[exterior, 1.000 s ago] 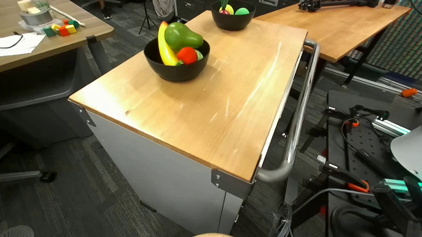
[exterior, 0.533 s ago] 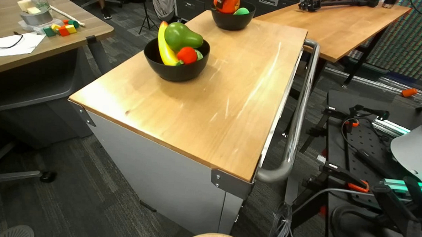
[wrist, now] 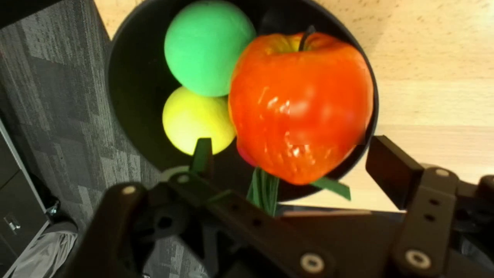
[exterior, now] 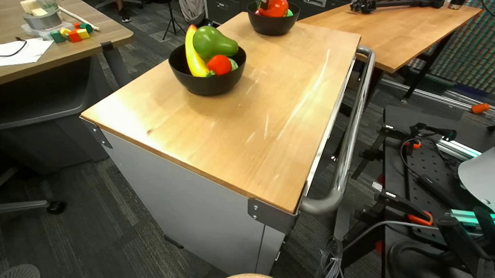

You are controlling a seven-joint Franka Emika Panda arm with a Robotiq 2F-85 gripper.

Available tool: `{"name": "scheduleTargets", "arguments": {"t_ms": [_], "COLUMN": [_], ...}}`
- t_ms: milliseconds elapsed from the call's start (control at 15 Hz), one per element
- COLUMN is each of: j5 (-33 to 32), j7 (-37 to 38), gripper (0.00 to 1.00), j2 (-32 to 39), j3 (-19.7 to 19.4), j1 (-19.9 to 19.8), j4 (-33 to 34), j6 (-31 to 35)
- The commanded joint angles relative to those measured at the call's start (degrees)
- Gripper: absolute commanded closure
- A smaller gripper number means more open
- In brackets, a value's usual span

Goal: Put the fruits and vegetables in the black bowls

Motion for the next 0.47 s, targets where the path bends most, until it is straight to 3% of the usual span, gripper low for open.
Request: {"name": "scheduleTargets", "arguments": {"t_ms": [0, 200, 267, 400], "j5": [-2.5, -10.4, -6.9, -8.9], "j7": [-2.2, -1.4, -1.2, -1.3], "gripper": [0.00, 0.00, 0.00, 0.00], "j2": [-8.4, -15.4, -10.1, -13.9], "j3": [-0.4, -1.1, -0.5, -0.4], "j1": [1.1, 2.6, 1.6, 1.9], "j4": [-1.0, -1.3, 0.7, 0.3], "j6": [1.8, 2.1, 1.0, 0.8]}}
